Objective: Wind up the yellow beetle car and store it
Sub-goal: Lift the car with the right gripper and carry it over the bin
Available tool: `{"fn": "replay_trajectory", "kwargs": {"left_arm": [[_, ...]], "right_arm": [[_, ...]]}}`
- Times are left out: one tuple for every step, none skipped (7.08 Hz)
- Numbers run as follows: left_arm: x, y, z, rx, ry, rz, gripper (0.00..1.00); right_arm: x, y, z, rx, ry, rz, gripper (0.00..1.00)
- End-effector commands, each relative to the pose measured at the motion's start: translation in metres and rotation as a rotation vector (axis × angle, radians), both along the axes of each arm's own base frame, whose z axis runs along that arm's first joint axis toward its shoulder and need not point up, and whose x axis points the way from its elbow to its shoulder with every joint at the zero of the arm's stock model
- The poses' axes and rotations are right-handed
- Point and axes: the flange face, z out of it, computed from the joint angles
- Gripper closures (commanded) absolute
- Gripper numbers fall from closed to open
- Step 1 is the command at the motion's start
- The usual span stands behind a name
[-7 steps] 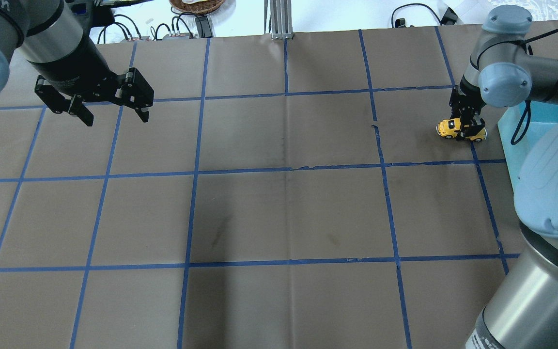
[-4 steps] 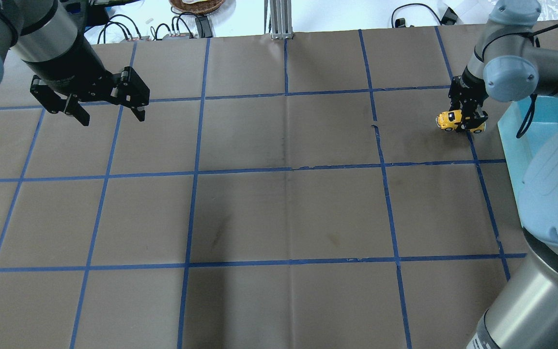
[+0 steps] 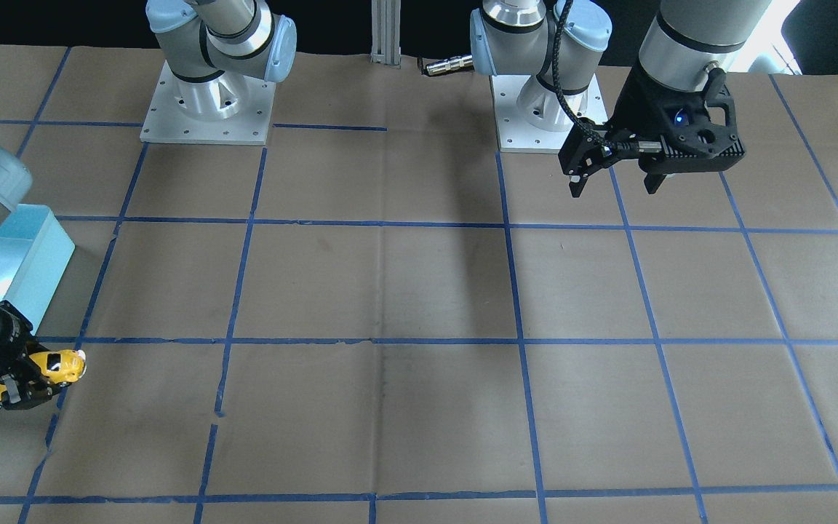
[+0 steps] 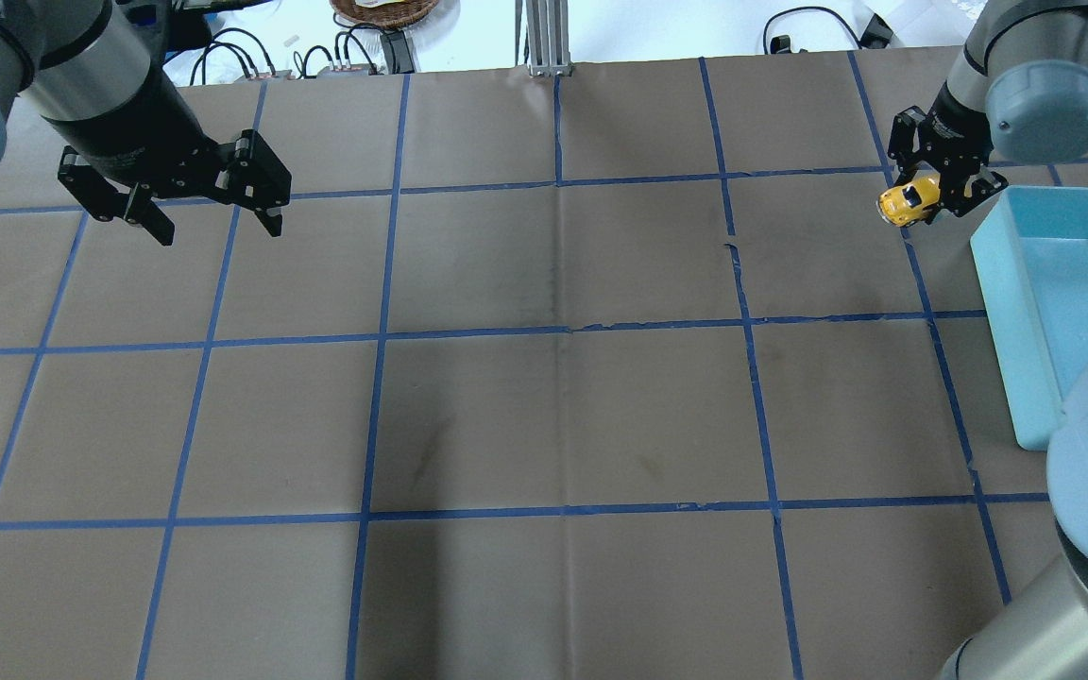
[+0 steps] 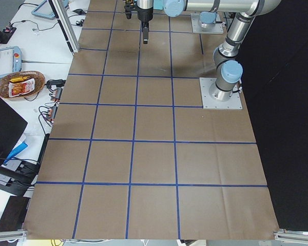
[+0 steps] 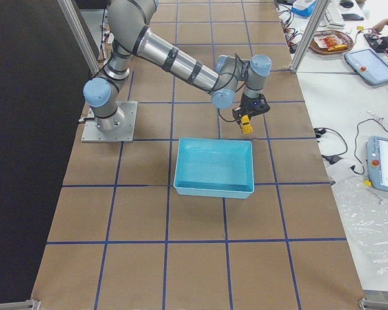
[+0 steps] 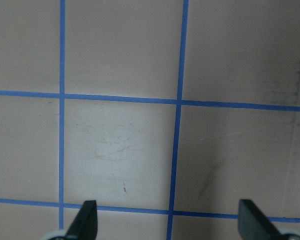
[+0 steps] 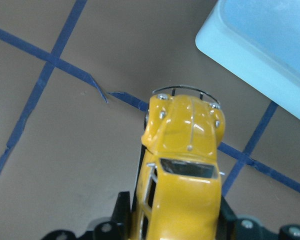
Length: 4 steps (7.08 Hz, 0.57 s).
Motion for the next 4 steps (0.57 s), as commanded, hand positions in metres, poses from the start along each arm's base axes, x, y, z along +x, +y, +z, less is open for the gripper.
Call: {"fn": "replay_trajectory", "kwargs": {"left_arm": [[0.0,0.0,0.0,-0.001,0.0,0.0,0.0],[-0.001,0.001,0.0,-0.001,0.001,-0.002,0.0],[-0.001,0.0,-0.001,0.0,0.005,-0.002,0.0],[-0.001,-0.001,-0.001,0.0,0.005,-0.002,0.0]], "right_arm": [[0.006,0.023,0.036,0.058,-0.03,0.261,0.91],[0.002,0.031,0.044,0.084,-0.041,0.427,0.91],[-0.016,0.036,0.055,0.077,-0.039,0.508,0.92],[-0.032,0.041,0.065,0.064,-0.04,0.546,0.91]]}}
